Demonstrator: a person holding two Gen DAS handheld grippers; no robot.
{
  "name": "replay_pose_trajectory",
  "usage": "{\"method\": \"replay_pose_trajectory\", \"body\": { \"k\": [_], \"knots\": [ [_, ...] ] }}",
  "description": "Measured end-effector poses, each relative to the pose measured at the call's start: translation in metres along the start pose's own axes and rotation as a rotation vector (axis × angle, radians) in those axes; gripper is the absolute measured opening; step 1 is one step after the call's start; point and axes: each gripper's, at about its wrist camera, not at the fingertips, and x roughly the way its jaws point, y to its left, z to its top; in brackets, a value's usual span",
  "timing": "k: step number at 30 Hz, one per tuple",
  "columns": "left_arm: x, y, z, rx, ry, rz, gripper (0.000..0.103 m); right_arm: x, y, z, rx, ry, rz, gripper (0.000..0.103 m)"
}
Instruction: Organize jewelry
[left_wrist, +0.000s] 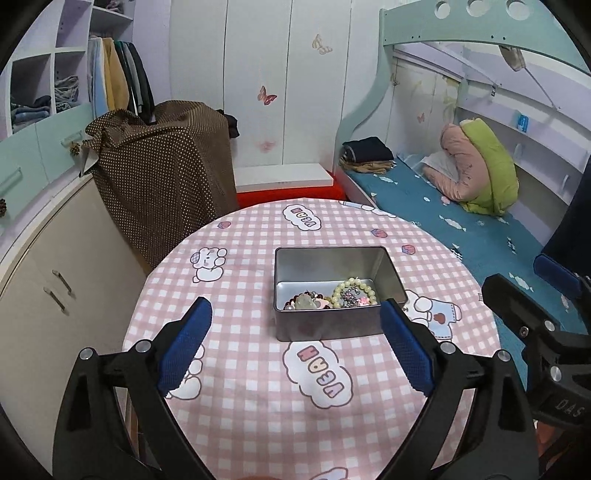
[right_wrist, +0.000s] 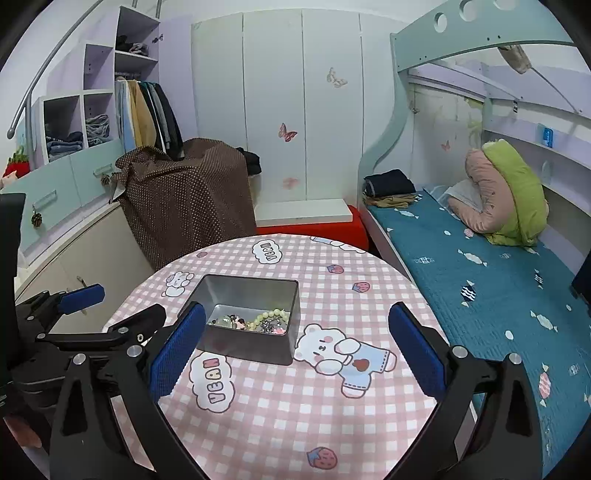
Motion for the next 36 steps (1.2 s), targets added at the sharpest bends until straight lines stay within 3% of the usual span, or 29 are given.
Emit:
{"method": "replay_pose_trajectory", "body": {
  "k": [36],
  "knots": [
    [-0.027,-0.001,-0.005,0.0,-0.021,0.01,0.096,-0.02,-0.004,-0.004,0.025,-0.024,-0.027,0.096]
  ]
}}
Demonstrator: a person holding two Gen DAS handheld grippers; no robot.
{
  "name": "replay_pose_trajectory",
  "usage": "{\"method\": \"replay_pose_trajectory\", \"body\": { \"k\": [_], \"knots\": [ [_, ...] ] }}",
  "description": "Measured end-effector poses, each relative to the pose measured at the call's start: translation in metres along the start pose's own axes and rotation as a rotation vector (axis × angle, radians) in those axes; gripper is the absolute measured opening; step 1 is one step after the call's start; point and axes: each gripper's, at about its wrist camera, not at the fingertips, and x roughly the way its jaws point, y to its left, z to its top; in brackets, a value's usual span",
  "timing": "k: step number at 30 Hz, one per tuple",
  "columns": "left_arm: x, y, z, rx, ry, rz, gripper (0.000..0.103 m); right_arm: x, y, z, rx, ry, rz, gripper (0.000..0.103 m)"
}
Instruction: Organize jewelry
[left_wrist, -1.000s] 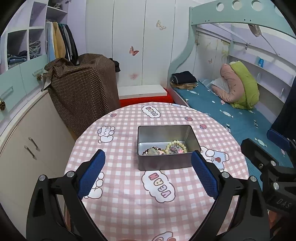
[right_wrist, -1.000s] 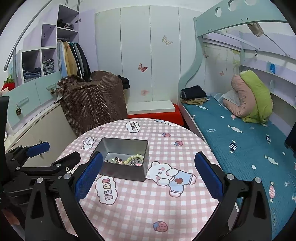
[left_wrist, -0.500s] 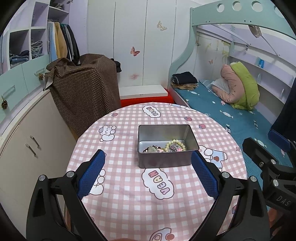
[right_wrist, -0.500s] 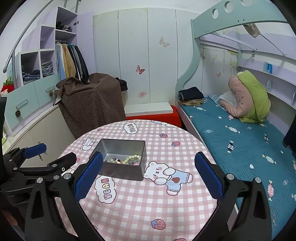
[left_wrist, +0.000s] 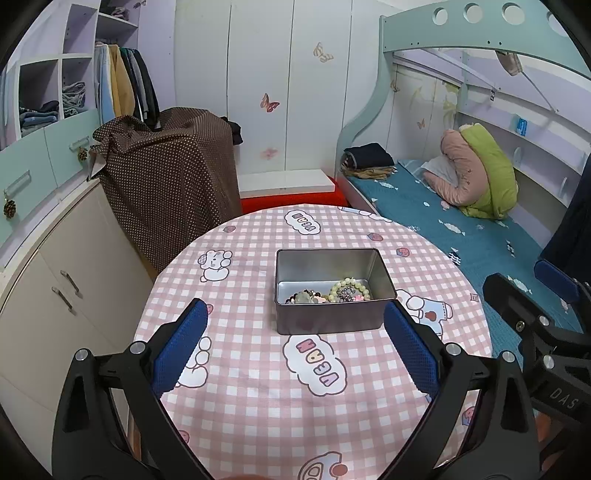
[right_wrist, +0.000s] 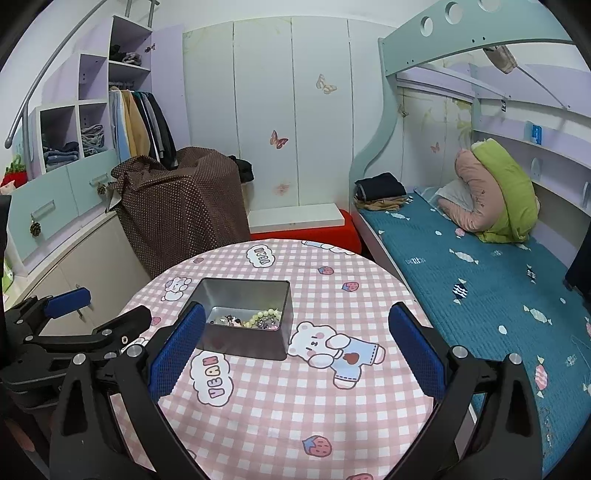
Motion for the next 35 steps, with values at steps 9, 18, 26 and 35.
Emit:
{"method": "replay_pose_trajectory", "body": {
  "k": [9,18,26,35],
  "knots": [
    [0.0008,-0.0008,0.0002,-0.003,0.013,-0.007,0.096,0.0006,-0.0009,0.0013,0.006,0.005,0.0,0.096],
    [0.0022,0.0003,0.001,-0.01,0.022,-0.003,0.096,0.003,0.0013,0.0013,-0.005,0.01,0.008,0.096],
    [0.0032,0.0018,0.0014,-0.009,0.025,0.009,0.096,0.0061,0.0022,0.0005,-0.004,0.017,0.009,0.096],
    [0.0036,0.0016,0.0025,-0.01,0.031,0.01,0.096,0.0055,0.0023,0.0004,-0.007,0.017,0.011,0.096]
  ]
}}
